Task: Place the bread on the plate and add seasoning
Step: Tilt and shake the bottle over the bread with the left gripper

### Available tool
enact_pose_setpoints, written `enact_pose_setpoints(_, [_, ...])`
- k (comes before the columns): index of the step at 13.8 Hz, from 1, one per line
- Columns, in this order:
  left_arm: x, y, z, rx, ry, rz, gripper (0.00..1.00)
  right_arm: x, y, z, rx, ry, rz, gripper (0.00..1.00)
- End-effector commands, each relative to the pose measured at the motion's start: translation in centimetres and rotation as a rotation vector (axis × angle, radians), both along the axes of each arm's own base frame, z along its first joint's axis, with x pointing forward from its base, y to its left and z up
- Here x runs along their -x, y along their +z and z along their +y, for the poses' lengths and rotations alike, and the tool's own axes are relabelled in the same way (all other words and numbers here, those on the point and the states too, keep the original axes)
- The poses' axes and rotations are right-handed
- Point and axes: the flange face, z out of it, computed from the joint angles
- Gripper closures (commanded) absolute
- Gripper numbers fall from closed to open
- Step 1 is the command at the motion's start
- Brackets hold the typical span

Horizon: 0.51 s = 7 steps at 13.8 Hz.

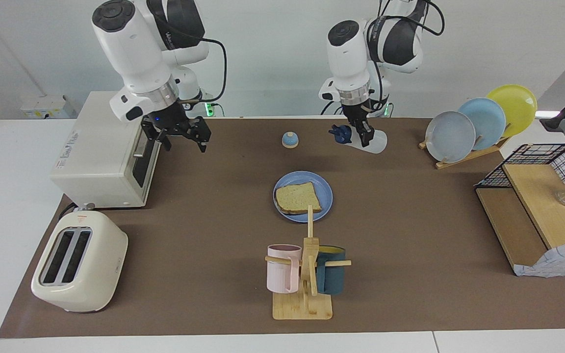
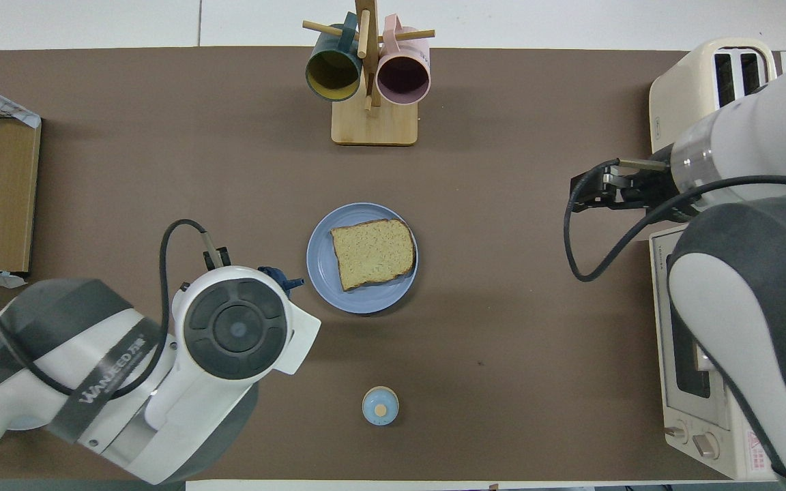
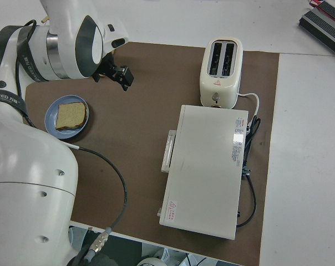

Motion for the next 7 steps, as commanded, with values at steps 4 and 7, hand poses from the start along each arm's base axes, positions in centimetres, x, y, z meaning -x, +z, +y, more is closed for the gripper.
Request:
enact_pose_setpoints(4, [-3.7, -5.4, -7.2, -0.29, -0.034, -0.015, 1.0, -1.0, 1.5, -8.6, 0.14, 0.038, 0.037, 0.0])
enact_pose_setpoints(7, [-3.9, -10.7, -11.0, -0.479, -0.076, -0.038, 1.0, -0.7, 1.6, -9.9, 0.135, 0.087, 0.05, 0.0])
